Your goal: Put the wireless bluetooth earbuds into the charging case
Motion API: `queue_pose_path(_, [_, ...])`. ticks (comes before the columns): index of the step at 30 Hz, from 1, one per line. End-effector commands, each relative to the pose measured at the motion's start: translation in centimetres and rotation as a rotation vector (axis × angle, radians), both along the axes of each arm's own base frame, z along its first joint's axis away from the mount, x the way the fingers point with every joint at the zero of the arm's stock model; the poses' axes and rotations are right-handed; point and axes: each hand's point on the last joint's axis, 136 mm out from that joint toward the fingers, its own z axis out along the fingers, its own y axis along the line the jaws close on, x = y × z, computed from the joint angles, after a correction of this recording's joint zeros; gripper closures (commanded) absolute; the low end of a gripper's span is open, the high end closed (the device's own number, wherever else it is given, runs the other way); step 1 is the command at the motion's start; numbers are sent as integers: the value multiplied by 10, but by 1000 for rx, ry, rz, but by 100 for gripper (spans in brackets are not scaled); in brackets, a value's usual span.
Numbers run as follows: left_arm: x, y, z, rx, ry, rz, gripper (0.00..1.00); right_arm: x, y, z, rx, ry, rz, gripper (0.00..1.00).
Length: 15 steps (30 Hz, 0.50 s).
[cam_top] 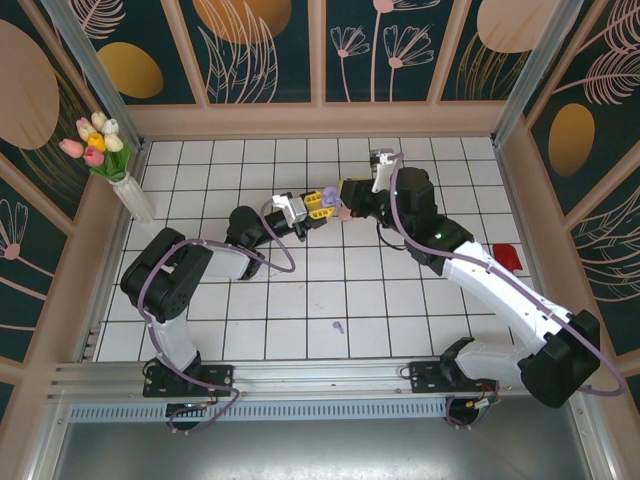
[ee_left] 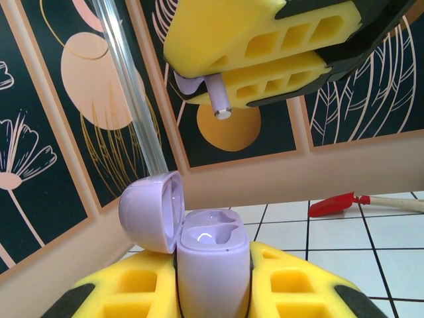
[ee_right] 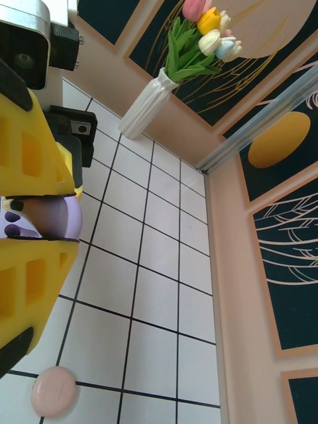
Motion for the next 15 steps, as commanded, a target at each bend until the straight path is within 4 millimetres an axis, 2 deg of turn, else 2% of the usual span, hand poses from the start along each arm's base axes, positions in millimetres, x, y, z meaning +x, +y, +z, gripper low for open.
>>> queue_pose_path(1, [-6,-2,22,-17,-69,-15,100,0,8,1,4,-30,27,82])
queue_pose_path(15, [-6,-2,24,-10,-75,-12,100,5,11,-19,-18,5,23,83])
